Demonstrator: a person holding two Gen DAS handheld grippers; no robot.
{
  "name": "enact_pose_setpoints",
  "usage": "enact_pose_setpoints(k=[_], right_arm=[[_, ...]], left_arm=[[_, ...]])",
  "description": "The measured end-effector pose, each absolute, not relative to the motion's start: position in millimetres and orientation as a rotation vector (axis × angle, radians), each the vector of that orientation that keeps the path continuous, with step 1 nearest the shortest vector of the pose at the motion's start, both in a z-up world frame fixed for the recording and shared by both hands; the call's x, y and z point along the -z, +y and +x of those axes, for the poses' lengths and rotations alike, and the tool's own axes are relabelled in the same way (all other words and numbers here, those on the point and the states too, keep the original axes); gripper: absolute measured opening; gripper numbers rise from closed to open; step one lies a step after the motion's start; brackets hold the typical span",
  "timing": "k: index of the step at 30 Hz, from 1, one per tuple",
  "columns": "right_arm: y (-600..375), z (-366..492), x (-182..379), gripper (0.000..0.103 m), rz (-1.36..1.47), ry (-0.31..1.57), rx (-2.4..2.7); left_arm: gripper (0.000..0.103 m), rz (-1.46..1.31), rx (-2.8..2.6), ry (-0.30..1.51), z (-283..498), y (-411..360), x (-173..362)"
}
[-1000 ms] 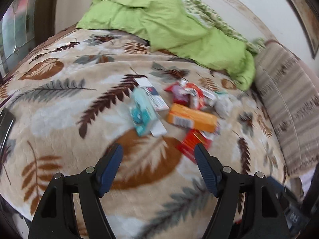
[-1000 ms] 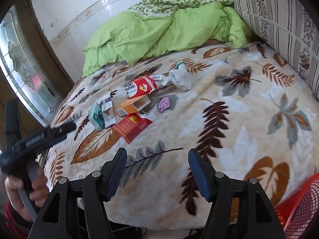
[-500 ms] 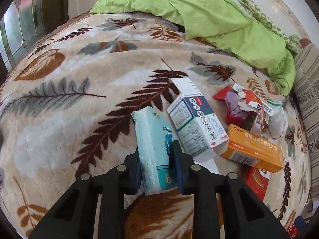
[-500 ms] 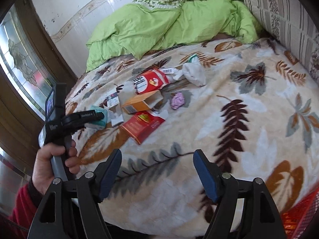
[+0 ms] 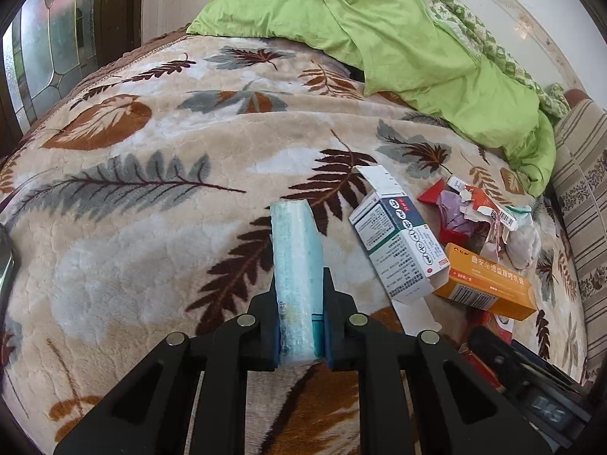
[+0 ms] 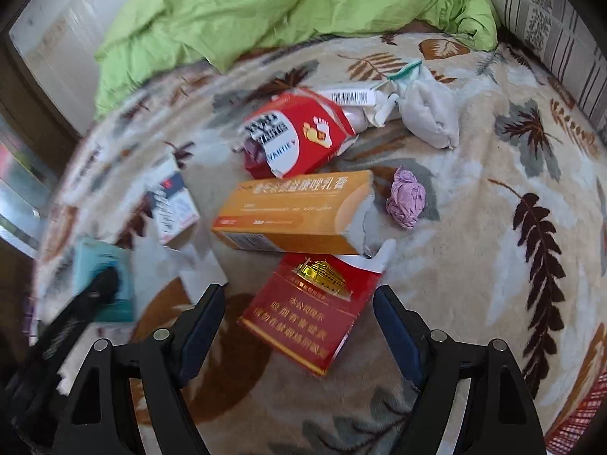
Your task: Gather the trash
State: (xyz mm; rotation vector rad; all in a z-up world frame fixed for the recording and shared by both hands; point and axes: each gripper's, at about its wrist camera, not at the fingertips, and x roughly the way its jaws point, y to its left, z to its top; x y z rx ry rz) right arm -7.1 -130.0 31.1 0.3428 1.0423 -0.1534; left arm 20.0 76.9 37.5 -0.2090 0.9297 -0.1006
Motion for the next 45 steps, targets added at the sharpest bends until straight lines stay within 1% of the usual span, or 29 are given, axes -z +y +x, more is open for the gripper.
enact_pose_setpoints(k=[3, 4, 5, 12, 17, 19, 23, 24, 25, 27, 30, 36, 45], right_arm=[[-126.1, -4.5, -22.0, 0.083, 0.273, 1.067, 0.174], [-129.6, -8.0, -21.7, 0.080, 0.271, 1.058, 0.162], [-134.2, -12.8, -22.1, 0.069, 0.252, 1.061, 0.154], [-183.1, -56.0, -30.7, 0.068, 0.149, 1.065, 0.124], [-209.3, -71.5, -27.6, 0.070, 0.241, 1.056, 0.099], [-213.2, -74.4, -32.7, 0.074, 0.253, 1.025, 0.103], [-215.4, -73.6, -31.1, 0.074, 0.284, 1.022, 0.101], [-216.5, -73.6, -30.0, 0.072, 0.293, 1.022, 0.108], [-217.6, -74.1, -29.2, 0.065, 0.299, 1.023, 0.113], [-218.2, -75.6, -29.9, 0.064, 0.299, 1.018, 0.117], [-217.5, -82.5, -39.4, 0.062, 0.286, 0.966, 0.111], [-209.6, -102.4, -73.1, 0.061, 0.229, 0.784, 0.102], [-199.6, -109.2, -87.6, 0.061, 0.202, 0.705, 0.074]], left_arm=[[0.015, -0.211, 0.113, 0.928, 18.7, 78.3, -38.3], [0.015, -0.205, 0.116, 0.923, 17.6, 77.4, -39.2], [0.015, -0.198, 0.123, 0.919, 15.9, 75.6, -40.1], [0.015, -0.155, 0.189, 0.888, 4.6, 57.1, -49.9], [0.015, -0.135, 0.226, 0.867, -4.3, 46.5, -55.7], [0.015, -0.135, 0.243, 0.858, -7.8, 42.5, -58.4], [0.015, -0.101, 0.267, 0.830, -16.4, 30.2, -63.5], [0.015, -0.094, 0.276, 0.825, -18.6, 27.3, -64.6], [0.015, -0.087, 0.280, 0.821, -20.4, 24.8, -65.3], [0.015, -0.066, 0.284, 0.816, -24.0, 19.3, -65.9], [0.015, -0.042, 0.296, 0.807, -29.3, 11.6, -67.3], [0.015, 0.013, 0.293, 0.755, -41.3, -2.5, -74.9], [0.015, 0.104, 0.262, 0.677, -55.9, -13.3, -83.1]])
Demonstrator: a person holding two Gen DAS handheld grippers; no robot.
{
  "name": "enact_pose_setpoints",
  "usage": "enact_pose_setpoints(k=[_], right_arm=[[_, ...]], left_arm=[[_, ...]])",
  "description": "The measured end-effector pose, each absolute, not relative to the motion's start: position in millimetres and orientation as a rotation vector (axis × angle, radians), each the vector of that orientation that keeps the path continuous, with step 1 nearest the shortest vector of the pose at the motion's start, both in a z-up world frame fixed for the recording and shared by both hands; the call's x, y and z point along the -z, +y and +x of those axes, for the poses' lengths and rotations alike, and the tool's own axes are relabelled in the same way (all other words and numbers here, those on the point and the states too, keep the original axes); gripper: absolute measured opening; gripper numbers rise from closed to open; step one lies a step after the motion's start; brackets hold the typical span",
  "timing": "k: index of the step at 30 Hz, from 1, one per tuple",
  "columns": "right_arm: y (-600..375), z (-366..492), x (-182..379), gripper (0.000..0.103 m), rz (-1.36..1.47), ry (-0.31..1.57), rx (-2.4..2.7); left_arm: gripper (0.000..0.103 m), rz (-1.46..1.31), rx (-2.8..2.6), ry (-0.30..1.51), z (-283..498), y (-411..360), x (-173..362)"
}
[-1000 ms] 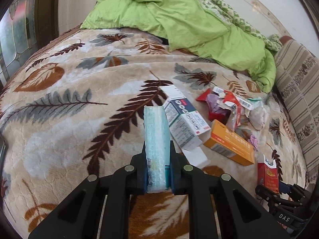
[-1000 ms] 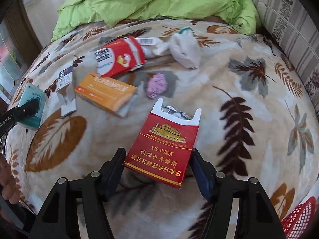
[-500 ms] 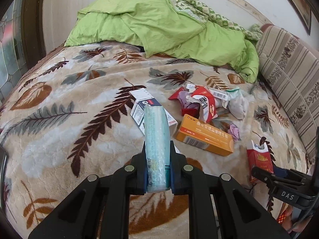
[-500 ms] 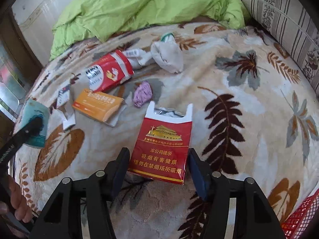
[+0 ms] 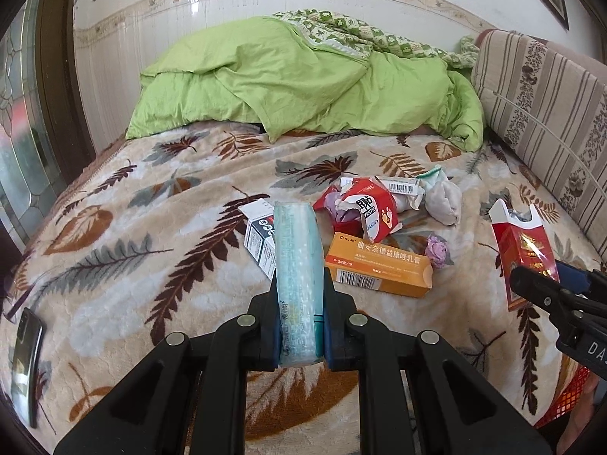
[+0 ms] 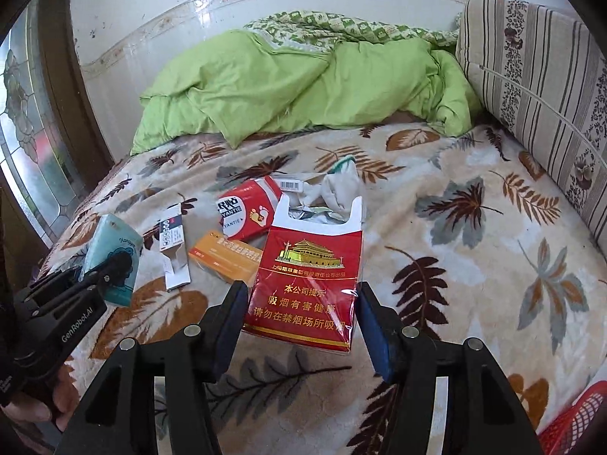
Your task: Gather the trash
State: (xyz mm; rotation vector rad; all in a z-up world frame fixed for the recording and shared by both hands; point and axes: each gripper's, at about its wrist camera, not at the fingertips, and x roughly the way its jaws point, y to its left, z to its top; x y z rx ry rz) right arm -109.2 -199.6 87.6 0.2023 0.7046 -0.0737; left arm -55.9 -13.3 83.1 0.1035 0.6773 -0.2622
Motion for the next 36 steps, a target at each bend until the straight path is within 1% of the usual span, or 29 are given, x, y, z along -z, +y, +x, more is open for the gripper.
enact_pose_setpoints(k=[9, 36], right_arm=[[-185.0, -111.5, -92.6, 0.061, 0.143, 0.670, 0.055], [-179.2, -110.0, -92.0, 0.061, 0.142, 0.668, 0.047]], left_arm=[[0.015, 0.100, 0.239, 0.666, -55.9, -10.0, -85.5], [0.015, 0.070, 0.101, 0.660, -48.6, 14.7, -87.0]])
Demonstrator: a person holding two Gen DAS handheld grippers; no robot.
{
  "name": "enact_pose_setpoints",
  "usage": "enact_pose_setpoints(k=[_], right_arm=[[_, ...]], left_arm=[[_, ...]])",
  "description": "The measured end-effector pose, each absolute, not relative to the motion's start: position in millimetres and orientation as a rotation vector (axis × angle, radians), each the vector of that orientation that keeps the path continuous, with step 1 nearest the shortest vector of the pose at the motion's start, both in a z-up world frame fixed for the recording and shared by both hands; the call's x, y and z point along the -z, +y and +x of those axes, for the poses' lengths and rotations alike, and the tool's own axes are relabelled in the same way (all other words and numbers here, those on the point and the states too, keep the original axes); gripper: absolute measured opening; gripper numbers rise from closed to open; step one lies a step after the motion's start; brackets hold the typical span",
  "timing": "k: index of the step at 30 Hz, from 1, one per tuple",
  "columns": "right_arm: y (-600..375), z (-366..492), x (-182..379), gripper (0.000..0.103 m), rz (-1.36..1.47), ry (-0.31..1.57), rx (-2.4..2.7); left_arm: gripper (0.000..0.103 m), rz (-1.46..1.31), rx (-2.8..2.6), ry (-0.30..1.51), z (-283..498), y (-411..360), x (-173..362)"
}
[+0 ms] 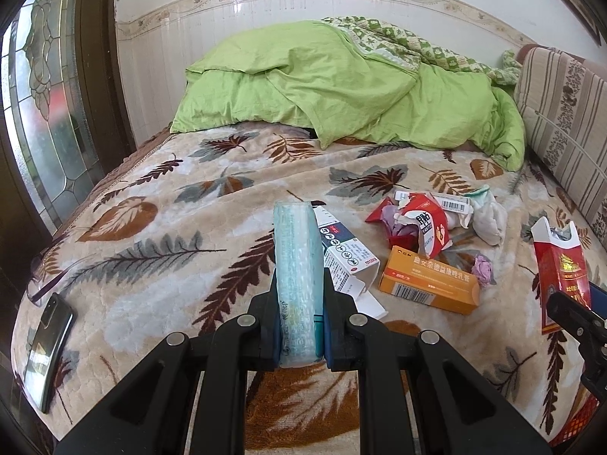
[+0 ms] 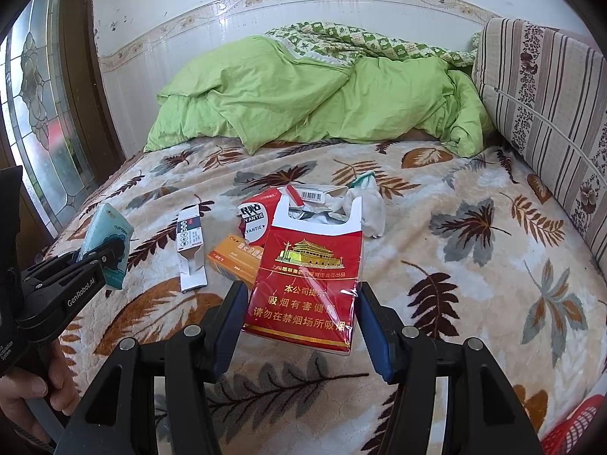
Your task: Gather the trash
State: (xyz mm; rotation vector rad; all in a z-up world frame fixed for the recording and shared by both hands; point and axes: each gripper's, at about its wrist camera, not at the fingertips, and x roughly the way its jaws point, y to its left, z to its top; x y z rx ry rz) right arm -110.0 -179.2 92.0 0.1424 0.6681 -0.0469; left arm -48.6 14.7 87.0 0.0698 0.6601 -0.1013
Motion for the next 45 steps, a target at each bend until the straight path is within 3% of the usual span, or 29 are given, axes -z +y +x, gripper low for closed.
enact_pose_setpoints(k=[45], right_arm=[[-180.4, -111.2, -92.5, 0.061, 0.140, 0.666, 0.049]], left_arm=[[0.015, 0.077, 0.183, 0.647, -56.9, 2.9, -90.8]])
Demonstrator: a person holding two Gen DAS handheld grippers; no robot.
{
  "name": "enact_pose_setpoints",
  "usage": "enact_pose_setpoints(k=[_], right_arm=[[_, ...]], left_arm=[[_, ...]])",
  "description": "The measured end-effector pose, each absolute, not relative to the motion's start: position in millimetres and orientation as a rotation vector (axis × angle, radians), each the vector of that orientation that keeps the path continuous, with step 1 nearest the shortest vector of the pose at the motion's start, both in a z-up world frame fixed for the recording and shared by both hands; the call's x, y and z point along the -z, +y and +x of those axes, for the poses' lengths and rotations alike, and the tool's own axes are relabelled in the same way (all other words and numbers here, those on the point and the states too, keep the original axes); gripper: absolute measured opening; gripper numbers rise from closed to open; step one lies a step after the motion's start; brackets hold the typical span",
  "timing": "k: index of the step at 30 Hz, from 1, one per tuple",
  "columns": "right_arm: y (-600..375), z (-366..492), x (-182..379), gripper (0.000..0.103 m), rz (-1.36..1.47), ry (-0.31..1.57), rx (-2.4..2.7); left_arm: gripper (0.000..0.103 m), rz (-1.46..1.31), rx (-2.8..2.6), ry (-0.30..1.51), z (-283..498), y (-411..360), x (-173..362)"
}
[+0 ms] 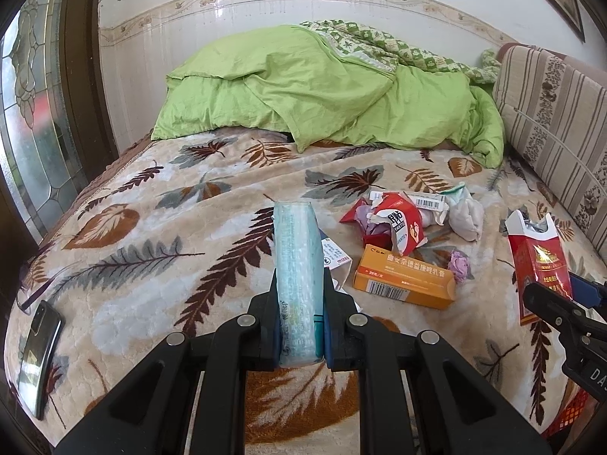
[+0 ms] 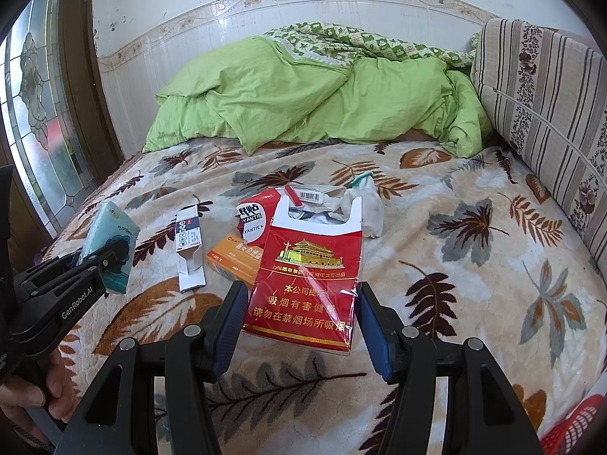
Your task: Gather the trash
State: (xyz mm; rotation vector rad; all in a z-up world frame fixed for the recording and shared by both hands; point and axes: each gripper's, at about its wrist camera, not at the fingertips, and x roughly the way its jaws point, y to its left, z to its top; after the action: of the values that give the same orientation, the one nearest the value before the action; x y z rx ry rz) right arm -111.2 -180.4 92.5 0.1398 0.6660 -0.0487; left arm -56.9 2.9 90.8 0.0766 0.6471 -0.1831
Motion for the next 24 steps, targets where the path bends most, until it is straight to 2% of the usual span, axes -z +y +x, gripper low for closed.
enact_pose_setpoints(k=[15, 24], right_arm=[[-189.2, -117.4, -96.3, 0.061, 0.166, 0.658, 0.059], [-239.1, -190.0, -116.4, 0.061, 0.327, 0.633, 0.104]], left_arm=[[0.015, 0.084, 0.204, 0.639, -61.9, -5.6, -95.0], [0.015, 0.076, 0.453, 0.661, -100.6, -48.3, -108.2]])
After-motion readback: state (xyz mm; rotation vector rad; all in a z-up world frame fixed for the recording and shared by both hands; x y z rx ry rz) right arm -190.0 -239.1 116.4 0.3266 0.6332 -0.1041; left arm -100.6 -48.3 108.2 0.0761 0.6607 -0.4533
